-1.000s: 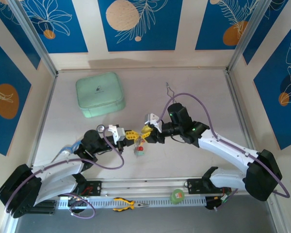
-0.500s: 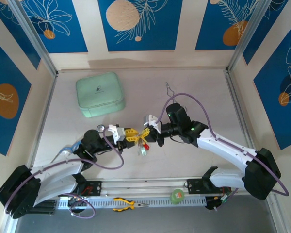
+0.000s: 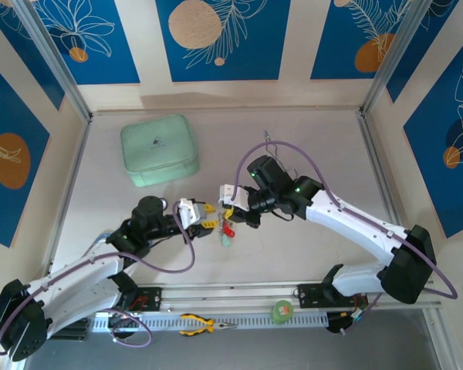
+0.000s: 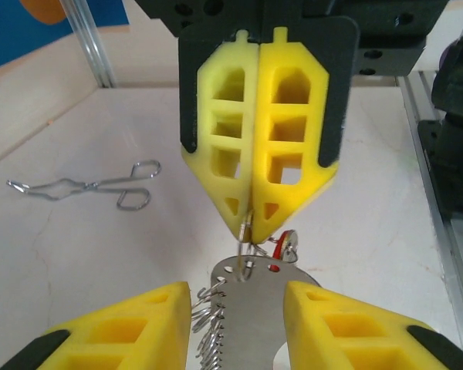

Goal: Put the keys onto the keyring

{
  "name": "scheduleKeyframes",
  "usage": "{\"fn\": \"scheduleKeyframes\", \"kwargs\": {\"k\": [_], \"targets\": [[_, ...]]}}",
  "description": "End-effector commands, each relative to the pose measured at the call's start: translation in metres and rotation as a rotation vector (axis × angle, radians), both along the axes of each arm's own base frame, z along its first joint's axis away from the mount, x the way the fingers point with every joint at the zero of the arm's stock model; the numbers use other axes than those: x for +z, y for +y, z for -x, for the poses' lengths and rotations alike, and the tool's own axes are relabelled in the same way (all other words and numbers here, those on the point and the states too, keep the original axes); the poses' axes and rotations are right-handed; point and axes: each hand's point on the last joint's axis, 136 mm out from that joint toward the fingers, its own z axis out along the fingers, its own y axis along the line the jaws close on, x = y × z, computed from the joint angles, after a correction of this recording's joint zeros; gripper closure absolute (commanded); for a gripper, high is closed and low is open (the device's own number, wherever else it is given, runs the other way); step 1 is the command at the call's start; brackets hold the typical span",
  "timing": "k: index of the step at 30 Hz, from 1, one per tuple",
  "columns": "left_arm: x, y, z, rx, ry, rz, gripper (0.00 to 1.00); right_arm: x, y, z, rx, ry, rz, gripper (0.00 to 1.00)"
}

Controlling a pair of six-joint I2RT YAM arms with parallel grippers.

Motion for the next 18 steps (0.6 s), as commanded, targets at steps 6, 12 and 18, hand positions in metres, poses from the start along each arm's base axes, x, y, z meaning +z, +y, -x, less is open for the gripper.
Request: {"fn": "scheduleKeyframes", "kwargs": {"k": [6, 12, 18], "targets": [[0.003, -0.005, 0.0, -0.034, -0.019, -0.034, 0.66, 0.006, 0.007, 0.006, 0.069, -0.048, 0.065, 1.0], [0.01, -0.008, 0.0, -0.046, -0.027, -0.01, 0.77, 0.007, 0.017, 0.01, 0.101, -0.063, 0.085, 1.0], [0.013, -0.006, 0.006, -0.064, -0.033, 0.01, 1.0, 0.016, 0.016, 0.007, 0.058, -0.042, 0.029, 0.94]]}}
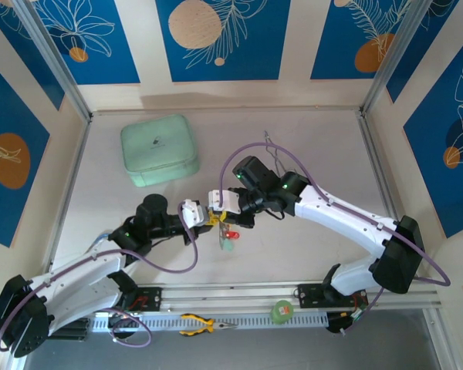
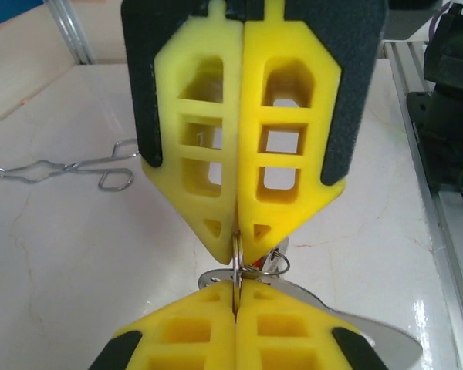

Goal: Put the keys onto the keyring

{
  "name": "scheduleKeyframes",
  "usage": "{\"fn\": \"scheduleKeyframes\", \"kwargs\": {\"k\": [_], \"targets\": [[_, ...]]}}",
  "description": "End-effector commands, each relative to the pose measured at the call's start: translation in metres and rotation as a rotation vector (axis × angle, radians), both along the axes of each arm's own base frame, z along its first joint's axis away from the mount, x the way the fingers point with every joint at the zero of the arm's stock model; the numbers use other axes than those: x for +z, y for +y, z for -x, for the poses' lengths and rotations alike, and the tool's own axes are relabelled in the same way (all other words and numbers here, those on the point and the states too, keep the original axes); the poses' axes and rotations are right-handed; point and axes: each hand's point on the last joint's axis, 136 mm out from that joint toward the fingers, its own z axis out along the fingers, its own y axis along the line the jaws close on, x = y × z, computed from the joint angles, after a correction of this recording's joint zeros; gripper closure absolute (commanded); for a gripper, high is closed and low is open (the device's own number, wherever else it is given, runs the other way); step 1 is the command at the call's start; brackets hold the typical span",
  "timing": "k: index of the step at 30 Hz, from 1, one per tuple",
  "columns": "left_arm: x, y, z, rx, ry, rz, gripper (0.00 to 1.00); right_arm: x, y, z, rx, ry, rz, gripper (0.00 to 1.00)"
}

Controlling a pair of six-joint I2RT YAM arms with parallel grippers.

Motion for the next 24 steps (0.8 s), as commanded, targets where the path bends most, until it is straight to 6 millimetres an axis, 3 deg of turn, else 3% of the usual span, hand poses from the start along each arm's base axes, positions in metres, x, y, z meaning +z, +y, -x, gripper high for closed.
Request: {"fn": "scheduleKeyframes", "kwargs": {"k": [1, 3, 6, 17, 24], "targets": [[0.025, -0.004, 0.004, -0.034, -0.053, 0.07, 1.0, 0.026, 0.003, 0.004, -0.012, 0.04, -0.13, 0.86], [0.028, -0.004, 0.006, -0.035, -0.053, 0.102, 1.0, 0.037, -0.001, 0.003, -0.037, 0.08, -0.235, 0.74], [0.037, -0.006, 0.01, -0.054, -0.052, 0.175, 1.0, 0.043, -0.007, 0.007, -0.039, 0.14, -0.337, 0.71], [0.043, -0.011, 0.013, -0.084, -0.03, 0.294, 1.0, 0.036, -0.005, 0.008, -0.045, 0.208, -0.396, 0.71], [0.045, -0.012, 0.016, -0.1, -0.031, 0.311, 1.0, 0.033, -0.002, 0.007, -0.037, 0.226, -0.397, 0.79]]}}
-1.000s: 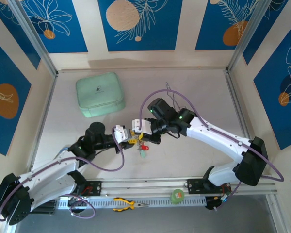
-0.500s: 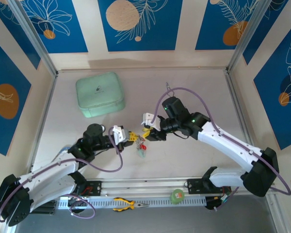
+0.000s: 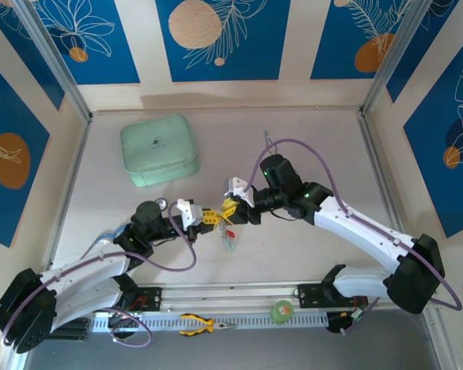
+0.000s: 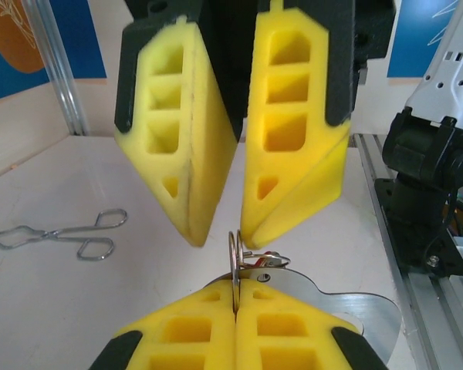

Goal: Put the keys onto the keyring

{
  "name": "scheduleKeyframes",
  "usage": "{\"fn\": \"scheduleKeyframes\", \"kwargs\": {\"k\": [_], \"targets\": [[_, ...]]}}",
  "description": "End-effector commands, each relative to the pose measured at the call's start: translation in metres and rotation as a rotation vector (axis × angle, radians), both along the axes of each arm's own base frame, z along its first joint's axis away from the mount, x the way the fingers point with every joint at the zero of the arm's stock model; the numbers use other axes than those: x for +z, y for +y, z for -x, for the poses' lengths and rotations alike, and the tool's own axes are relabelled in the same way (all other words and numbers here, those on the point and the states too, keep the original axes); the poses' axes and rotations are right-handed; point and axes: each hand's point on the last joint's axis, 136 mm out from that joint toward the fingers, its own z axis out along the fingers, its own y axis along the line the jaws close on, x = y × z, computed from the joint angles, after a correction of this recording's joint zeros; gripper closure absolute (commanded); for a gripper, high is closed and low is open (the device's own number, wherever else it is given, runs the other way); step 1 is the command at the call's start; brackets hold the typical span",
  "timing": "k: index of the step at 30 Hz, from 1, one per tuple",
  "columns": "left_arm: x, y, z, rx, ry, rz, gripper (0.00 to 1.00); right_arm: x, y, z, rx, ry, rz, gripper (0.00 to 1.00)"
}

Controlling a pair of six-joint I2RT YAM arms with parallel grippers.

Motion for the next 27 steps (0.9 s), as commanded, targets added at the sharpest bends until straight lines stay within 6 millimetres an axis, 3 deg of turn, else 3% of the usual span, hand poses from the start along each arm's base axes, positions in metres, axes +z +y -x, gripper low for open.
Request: {"fn": "scheduleKeyframes", "kwargs": {"k": [1, 7, 9, 11, 12, 14, 15, 20, 27], "targets": [[0.019, -0.002, 0.007, -0.044, -0.046, 0.068, 1.0, -0.004, 0.002, 0.003, 0.022, 0.033, -0.01, 0.79], [0.021, -0.001, 0.009, -0.048, -0.052, 0.08, 1.0, -0.007, -0.001, 0.002, 0.015, 0.028, 0.002, 0.81], [0.022, -0.001, 0.009, -0.047, -0.054, 0.085, 1.0, -0.009, 0.0, 0.004, 0.024, 0.035, 0.006, 0.87], [0.023, -0.001, 0.007, -0.038, -0.055, 0.089, 1.0, -0.008, 0.0, 0.005, 0.036, 0.042, 0.006, 1.0], [0.022, -0.001, 0.005, -0.025, -0.05, 0.084, 1.0, -0.007, 0.0, 0.006, 0.039, 0.04, 0.007, 1.0], [0.018, 0.001, 0.0, 0.009, -0.042, 0.053, 0.8, -0.005, -0.001, 0.006, 0.04, 0.029, 0.022, 1.0], [0.014, 0.002, -0.001, 0.018, -0.043, 0.031, 0.79, -0.005, -0.002, 0.006, 0.041, 0.017, 0.036, 1.0], [-0.004, 0.006, 0.001, 0.015, -0.047, -0.116, 0.78, -0.009, -0.009, 0.004, 0.053, -0.055, 0.172, 1.0], [-0.003, 0.003, 0.001, -0.006, -0.059, -0.144, 0.8, -0.009, 0.0, 0.007, 0.109, -0.108, 0.246, 1.0]]}}
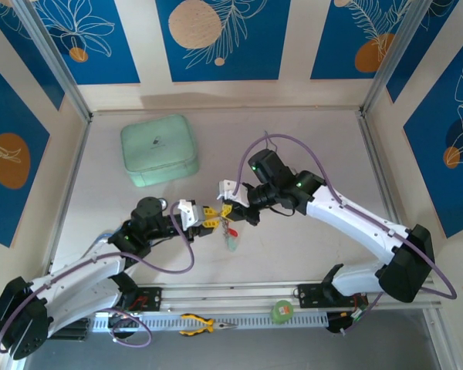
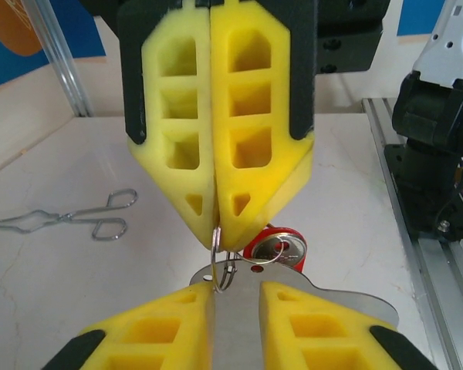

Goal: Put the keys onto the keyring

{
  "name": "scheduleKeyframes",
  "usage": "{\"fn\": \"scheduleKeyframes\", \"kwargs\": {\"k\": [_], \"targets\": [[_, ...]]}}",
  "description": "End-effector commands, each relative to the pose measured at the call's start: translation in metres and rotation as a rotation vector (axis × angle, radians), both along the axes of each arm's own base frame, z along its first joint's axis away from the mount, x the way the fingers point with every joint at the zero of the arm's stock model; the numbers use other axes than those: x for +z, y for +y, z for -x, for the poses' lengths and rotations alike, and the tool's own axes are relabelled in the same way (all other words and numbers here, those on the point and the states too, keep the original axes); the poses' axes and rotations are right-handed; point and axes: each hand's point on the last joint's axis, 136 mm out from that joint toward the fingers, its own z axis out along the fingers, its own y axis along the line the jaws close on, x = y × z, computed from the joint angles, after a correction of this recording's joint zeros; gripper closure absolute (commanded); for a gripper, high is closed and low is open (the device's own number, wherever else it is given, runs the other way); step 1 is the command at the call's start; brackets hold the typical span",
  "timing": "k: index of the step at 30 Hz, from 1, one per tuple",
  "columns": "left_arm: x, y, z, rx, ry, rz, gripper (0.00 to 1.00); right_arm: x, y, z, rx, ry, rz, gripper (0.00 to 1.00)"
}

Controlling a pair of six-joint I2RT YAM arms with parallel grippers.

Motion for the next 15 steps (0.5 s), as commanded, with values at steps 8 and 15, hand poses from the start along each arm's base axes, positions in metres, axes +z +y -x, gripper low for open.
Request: {"fn": "scheduleKeyframes", "kwargs": {"k": [8, 15], "targets": [[0.007, -0.003, 0.001, -0.022, -0.028, -0.009, 0.85, -0.005, 0.006, 0.011, 0.103, -0.047, 0.108, 1.0], [0.01, -0.004, 0.004, -0.043, -0.032, 0.0, 1.0, 0.008, 0.013, 0.013, 0.098, -0.021, 0.035, 0.96]]}}
